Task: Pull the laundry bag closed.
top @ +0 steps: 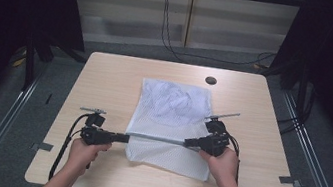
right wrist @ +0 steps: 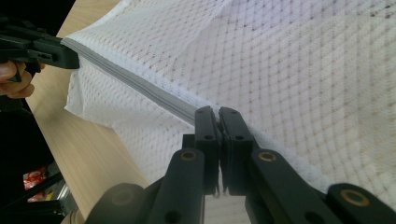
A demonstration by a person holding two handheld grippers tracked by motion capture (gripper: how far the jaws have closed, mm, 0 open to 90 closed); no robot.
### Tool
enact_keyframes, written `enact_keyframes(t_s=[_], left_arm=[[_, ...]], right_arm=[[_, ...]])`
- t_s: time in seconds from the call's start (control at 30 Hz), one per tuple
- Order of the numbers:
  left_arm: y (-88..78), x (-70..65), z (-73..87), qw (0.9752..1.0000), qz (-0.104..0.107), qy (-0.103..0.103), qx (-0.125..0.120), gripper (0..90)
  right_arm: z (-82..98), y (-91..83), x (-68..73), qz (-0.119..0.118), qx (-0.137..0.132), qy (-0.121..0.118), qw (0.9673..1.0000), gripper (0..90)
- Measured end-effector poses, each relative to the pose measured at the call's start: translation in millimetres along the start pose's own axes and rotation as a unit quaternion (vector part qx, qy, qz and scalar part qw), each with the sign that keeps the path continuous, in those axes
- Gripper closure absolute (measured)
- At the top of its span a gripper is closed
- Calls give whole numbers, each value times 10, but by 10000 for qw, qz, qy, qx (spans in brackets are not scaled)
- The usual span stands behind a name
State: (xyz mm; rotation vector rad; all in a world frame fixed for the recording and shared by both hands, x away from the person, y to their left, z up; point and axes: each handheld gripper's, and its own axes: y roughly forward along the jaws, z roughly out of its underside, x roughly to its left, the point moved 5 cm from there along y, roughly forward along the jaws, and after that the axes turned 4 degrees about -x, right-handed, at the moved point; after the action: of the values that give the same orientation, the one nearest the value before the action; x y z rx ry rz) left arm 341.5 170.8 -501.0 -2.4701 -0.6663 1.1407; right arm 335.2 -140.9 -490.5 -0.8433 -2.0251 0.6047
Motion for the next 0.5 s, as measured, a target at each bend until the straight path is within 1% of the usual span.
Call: enact_keyframes(t_s=[0.07,0.13,0.37,0.4,0.43,0.47,0.5], left_arm=[[9,-4,6,10000,-4,31,33,854],[13,-6,4,10000,16,30,25,854],[9,-3,6,10000,-18,21,31,854],[5,-3,6,10000,-27,-3,29,854],[4,0,3,10000,-26,-11,10,853],[-5,1,-1,10000,-4,-13,-2,854],[-10,6,-2,10000,-18,26,2,854]], right_arm=[[8,-13,-15,4,-11,3,10000,870],[8,-28,-18,8,-7,7,10000,870],[10,-35,-14,-32,-21,-7,10000,870],[12,-41,-18,26,0,-6,10000,870],[11,-44,-24,33,-18,-33,10000,870],[13,-53,-35,59,-16,-11,10000,870],[14,-67,-55,51,-40,-7,10000,870]])
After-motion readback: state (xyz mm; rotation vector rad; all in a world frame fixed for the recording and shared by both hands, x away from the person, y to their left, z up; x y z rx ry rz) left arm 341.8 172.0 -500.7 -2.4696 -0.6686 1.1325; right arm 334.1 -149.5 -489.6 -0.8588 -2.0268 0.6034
